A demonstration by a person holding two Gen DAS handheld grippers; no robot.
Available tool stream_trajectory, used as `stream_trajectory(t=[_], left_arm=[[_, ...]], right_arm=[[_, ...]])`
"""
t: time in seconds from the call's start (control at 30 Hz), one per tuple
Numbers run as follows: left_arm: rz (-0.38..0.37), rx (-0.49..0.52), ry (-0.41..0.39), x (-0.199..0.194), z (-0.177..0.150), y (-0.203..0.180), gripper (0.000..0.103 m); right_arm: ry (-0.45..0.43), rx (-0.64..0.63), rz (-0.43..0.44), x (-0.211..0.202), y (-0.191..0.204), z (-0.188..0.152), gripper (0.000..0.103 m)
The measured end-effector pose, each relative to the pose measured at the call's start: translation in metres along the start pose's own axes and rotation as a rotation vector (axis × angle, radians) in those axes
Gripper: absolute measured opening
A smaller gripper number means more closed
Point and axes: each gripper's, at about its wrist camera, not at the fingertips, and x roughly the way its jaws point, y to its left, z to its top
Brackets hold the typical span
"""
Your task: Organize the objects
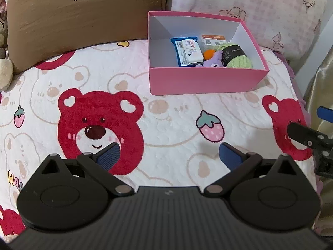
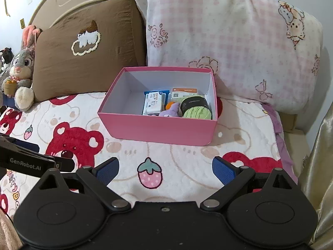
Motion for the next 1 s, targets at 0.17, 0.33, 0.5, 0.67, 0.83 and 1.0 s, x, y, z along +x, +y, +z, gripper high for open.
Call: stream_trajectory(t=[0.17,0.33,0.5,0.67,0.83,1.0], left_arm=[[0.018,0.002,-0.008,-0.004,-0.003,0.000,0.103],[0.014,0.008,-0.019,-0.008,-0.005,-0.002,0.103],[0.008,0.009,-0.021,-0.011,-0.006,-0.003,0.103],[-0.001,0.016,-0.028,-0.016,-0.008,-0.005,0.103],[0.002,0.017,-0.030,-0.016,-0.009,-0.007,0.103],[-0.001,0.008,-0.026,-0.016,-0.008,-0.003,0.103]], right_arm=[[0.010,0.000,-0.002,-0.001,0.004,0.000,0.098],[0.041,0.009,-0.025,0.002,0.008,-0.002,0.098],[0.068,0.030,-0.033,0.007,0.007,-0.004,0.098],[0.077,0.030,-0.042,0.006,0.006,-0.004,0.098],[0.073,0.040,-0.045,0.003,0.005,-0.004,0.098],[0.075,0.039,-0.047,0.002,0.004,-0.005,0.098]])
